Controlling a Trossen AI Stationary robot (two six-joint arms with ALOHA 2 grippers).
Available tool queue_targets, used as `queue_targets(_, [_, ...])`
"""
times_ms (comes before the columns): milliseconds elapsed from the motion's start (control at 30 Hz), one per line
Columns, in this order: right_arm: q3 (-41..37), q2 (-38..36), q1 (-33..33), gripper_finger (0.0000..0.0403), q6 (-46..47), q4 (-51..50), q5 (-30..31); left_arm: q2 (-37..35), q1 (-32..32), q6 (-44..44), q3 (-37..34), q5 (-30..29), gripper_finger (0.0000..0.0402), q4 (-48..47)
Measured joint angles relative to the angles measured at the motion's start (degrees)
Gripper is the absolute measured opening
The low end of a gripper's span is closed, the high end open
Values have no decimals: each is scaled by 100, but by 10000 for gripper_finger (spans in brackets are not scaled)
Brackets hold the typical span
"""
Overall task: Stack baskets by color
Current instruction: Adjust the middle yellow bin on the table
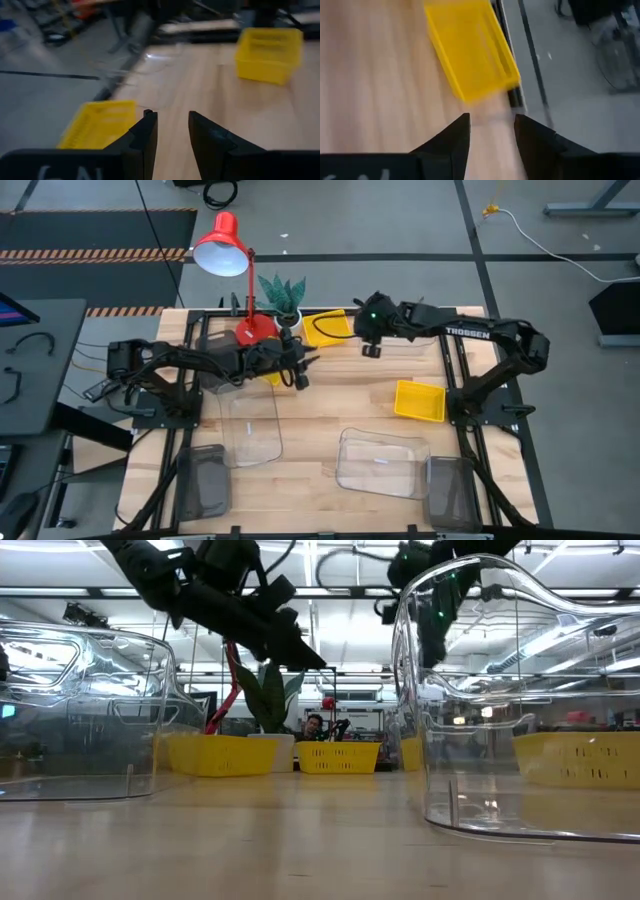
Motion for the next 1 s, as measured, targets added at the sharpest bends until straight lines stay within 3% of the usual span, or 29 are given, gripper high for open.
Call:
queue_targets(267, [-212,87,409,157,272,744,-380,-546,134,-65,2,-76,117,-762])
queue_targets(467, [17,1069,474,153,110,1777,-729,-1001,121,-121,2,-259,117,-1228])
queue_targets(767, [2040,2970,42,165,-744,257,-1076,-1162,117,-295,-1,-408,117,-1664])
queue_targets(1000, [2660,3671,-235,153,-960,-303,-1323,-1130,112,-453,-1,-414,117,-1833])
